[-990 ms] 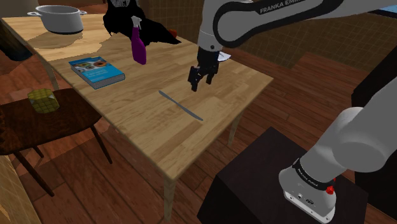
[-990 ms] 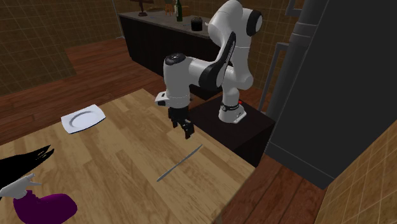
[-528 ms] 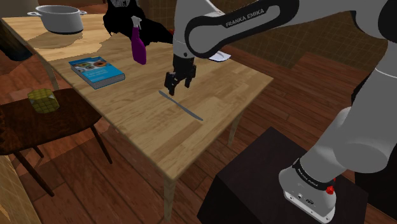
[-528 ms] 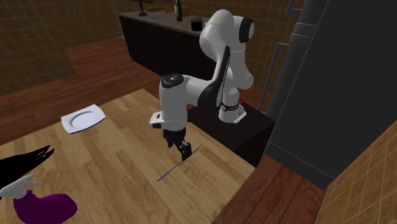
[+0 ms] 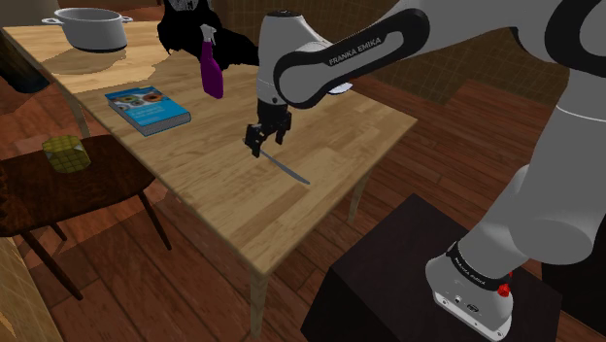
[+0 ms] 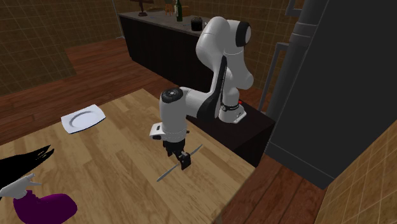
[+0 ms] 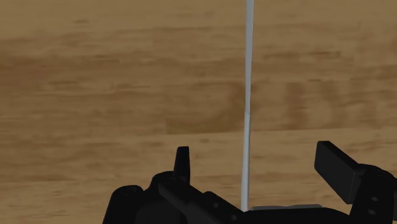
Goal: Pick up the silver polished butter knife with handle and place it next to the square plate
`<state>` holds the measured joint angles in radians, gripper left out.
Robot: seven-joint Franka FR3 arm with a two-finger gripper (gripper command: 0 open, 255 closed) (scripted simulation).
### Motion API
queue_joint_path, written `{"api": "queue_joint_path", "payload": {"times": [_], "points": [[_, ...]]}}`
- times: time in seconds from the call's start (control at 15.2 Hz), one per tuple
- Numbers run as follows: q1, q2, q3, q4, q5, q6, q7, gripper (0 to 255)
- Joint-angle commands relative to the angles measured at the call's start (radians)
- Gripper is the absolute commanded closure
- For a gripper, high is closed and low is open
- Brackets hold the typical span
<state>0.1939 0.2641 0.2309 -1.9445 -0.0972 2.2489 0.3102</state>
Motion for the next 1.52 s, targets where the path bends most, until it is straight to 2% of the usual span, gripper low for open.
{"api": "queue_joint_path", "payload": {"times": [0.0,0.46,0.53,1.12,1.45], "points": [[0.001,0.008,-0.001,-0.007,-0.003,0.016,0.003,0],[0.001,0.009,-0.001,-0.007,-0.003,0.015,0.003,0],[0.001,0.009,-0.001,-0.007,-0.003,0.015,0.003,255],[0.001,0.009,-0.001,-0.007,-0.003,0.015,0.003,255],[-0.001,-0.024,0.003,0.020,0.009,-0.043,-0.006,255]]}}
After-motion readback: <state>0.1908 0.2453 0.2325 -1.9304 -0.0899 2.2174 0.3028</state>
